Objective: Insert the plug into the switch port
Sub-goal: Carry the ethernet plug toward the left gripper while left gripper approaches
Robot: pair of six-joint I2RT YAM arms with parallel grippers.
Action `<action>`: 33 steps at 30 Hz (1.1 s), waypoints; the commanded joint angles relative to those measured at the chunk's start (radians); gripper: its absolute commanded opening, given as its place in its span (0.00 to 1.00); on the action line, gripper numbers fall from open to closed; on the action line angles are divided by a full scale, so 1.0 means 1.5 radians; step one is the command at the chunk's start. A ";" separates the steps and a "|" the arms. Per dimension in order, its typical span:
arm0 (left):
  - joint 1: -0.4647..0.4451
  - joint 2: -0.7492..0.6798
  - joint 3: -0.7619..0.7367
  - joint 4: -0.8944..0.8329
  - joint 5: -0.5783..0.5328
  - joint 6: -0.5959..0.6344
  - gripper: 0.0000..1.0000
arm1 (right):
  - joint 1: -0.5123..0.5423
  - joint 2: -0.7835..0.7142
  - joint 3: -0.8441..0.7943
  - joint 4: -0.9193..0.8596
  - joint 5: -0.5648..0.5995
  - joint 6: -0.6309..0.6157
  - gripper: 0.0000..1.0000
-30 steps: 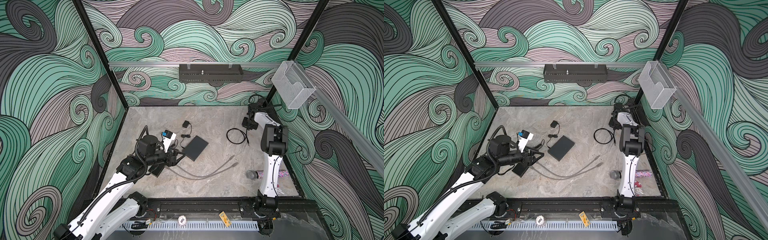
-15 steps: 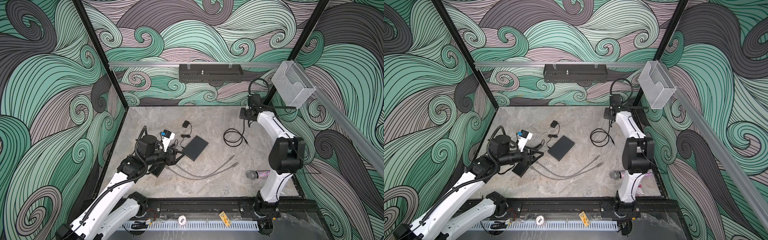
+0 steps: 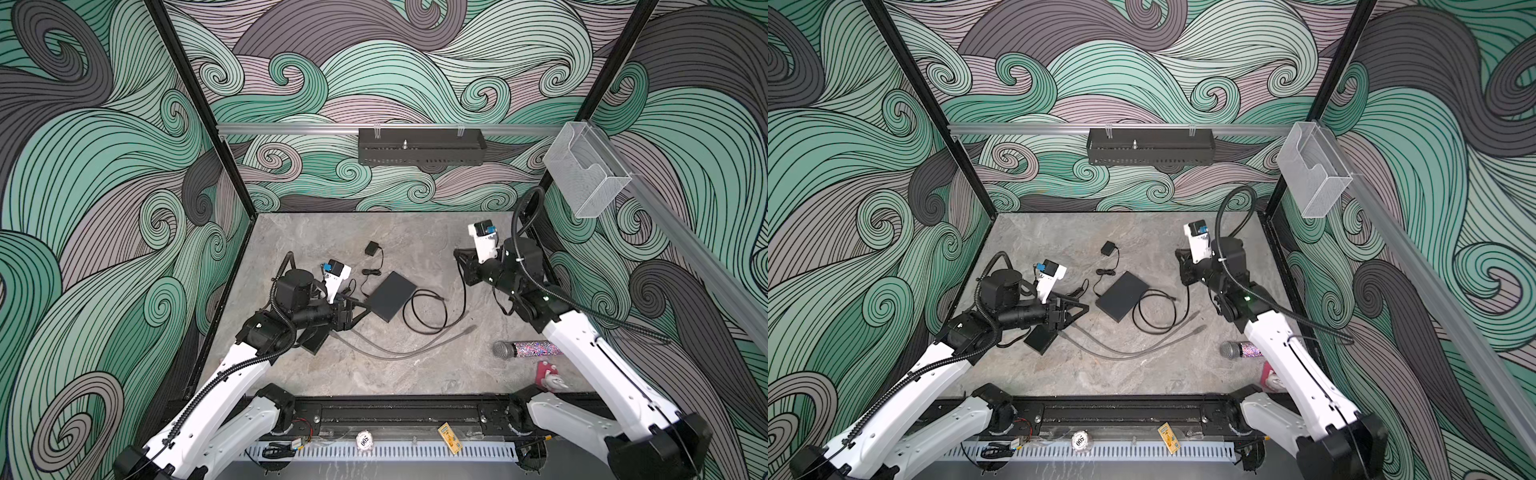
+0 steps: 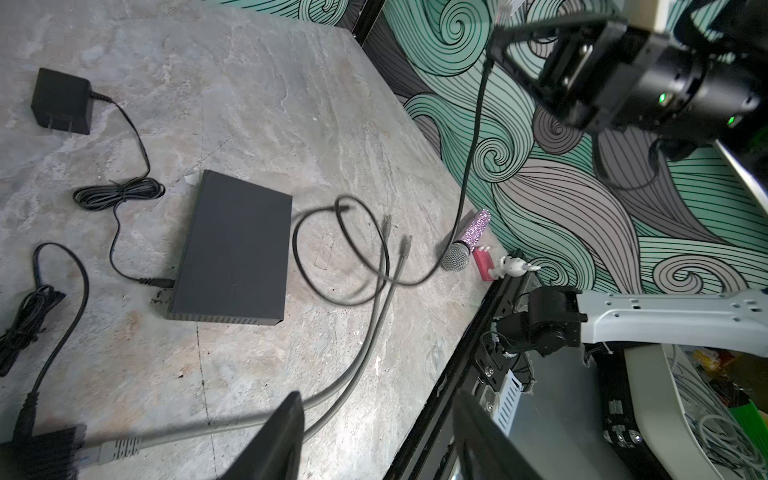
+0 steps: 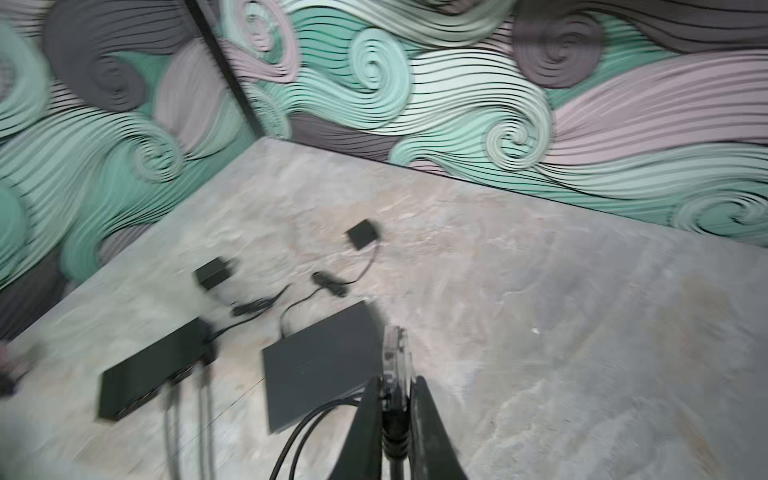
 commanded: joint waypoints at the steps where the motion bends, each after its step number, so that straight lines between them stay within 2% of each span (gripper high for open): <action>1: 0.004 -0.015 -0.005 0.048 0.064 -0.010 0.59 | 0.055 -0.062 -0.035 0.045 -0.113 -0.050 0.13; 4: 0.002 -0.026 -0.016 0.090 0.086 -0.046 0.59 | 0.109 -0.100 -0.067 0.037 -0.130 -0.057 0.12; 9: 0.001 -0.023 -0.042 0.187 0.080 -0.251 0.59 | 0.192 -0.124 -0.095 0.021 -0.134 -0.078 0.11; 12: -0.001 -0.008 -0.017 0.179 0.090 -0.315 0.59 | 0.223 -0.126 -0.107 0.017 -0.163 -0.086 0.11; 16: -0.008 0.019 0.024 0.173 0.160 -0.312 0.58 | 0.253 -0.105 -0.109 0.019 -0.207 -0.093 0.11; 19: -0.011 0.029 0.051 0.141 0.225 -0.215 0.57 | 0.276 -0.075 -0.102 0.016 -0.236 -0.100 0.10; 21: -0.014 0.029 0.057 0.129 0.231 -0.200 0.56 | 0.297 -0.059 -0.096 0.008 -0.234 -0.108 0.10; 25: -0.019 0.033 0.066 0.113 0.180 -0.270 0.57 | 0.353 -0.050 -0.090 -0.003 -0.133 -0.132 0.10; 27: -0.020 0.043 0.089 0.047 0.142 -0.300 0.56 | 0.393 -0.047 -0.081 -0.014 -0.015 -0.153 0.10; 29: -0.020 0.056 0.106 -0.011 0.130 -0.327 0.56 | 0.424 -0.042 -0.071 -0.023 0.071 -0.184 0.10; 31: -0.022 0.065 0.105 -0.022 0.143 -0.363 0.57 | 0.438 -0.028 -0.053 -0.038 0.096 -0.209 0.10; 33: -0.033 0.068 0.102 -0.014 0.149 -0.388 0.57 | 0.443 0.002 -0.022 -0.074 0.076 -0.231 0.10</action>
